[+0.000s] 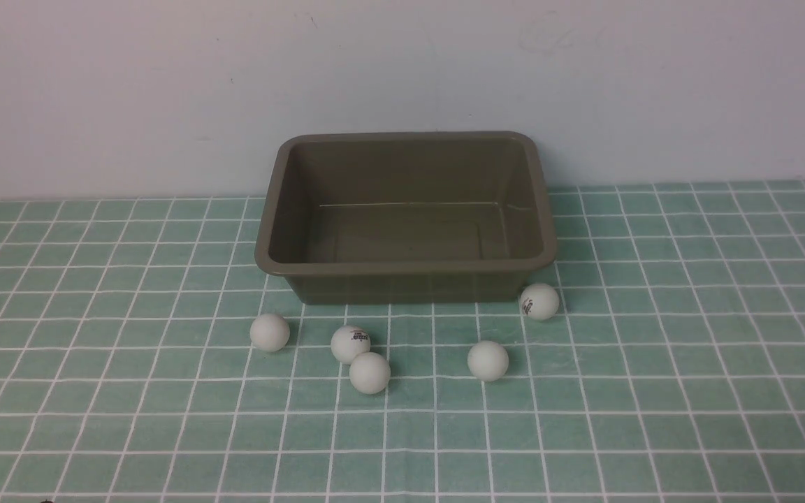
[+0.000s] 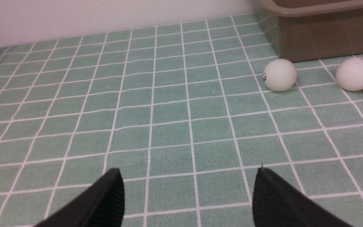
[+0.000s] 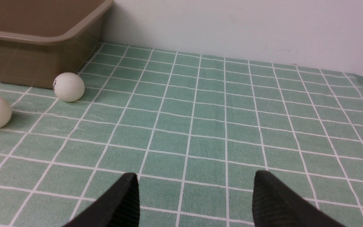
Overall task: Put the table tennis balls in the box on the green coffee tablecloth.
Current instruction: 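Reach for and grasp a ping pong ball on the table beside the basket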
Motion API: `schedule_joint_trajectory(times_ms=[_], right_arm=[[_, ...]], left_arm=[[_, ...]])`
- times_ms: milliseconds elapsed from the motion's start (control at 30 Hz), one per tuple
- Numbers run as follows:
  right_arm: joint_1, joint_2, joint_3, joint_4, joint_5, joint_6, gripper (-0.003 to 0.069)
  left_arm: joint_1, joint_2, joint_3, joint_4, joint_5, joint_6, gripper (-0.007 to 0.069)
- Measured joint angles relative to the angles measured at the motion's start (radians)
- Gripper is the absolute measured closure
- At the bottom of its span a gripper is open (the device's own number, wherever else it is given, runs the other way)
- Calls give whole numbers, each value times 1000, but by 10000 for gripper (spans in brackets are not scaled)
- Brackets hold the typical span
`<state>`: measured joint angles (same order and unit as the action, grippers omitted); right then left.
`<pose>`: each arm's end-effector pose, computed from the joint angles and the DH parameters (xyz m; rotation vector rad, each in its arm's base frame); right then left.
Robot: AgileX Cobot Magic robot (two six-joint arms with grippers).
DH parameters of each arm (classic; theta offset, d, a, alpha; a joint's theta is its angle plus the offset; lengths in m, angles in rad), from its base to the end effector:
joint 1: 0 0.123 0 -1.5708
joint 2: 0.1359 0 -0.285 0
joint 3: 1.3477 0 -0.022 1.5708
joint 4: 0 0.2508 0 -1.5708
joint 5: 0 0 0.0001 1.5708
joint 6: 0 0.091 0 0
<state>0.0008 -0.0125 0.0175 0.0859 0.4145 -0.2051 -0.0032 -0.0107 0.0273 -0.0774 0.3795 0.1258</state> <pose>0.0513 0.0032 0.1710 -0.1443 1.8964 -0.0524 0.0525 -0.0028 0.1706 0.0733 1.8771 0.0079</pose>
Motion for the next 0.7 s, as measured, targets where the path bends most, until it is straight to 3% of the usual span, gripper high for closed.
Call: schedule_joint_trajectory(times_ms=[200, 467, 700], right_arm=[[0, 0, 1, 3, -14, 0, 216], [0, 0, -110, 107, 27, 2, 216], [0, 0, -414, 125, 265, 3, 216]], left_arm=[[0, 0, 0, 0, 0, 0, 132], [0, 0, 0, 0, 0, 0, 132], [0, 0, 0, 0, 0, 0, 132]])
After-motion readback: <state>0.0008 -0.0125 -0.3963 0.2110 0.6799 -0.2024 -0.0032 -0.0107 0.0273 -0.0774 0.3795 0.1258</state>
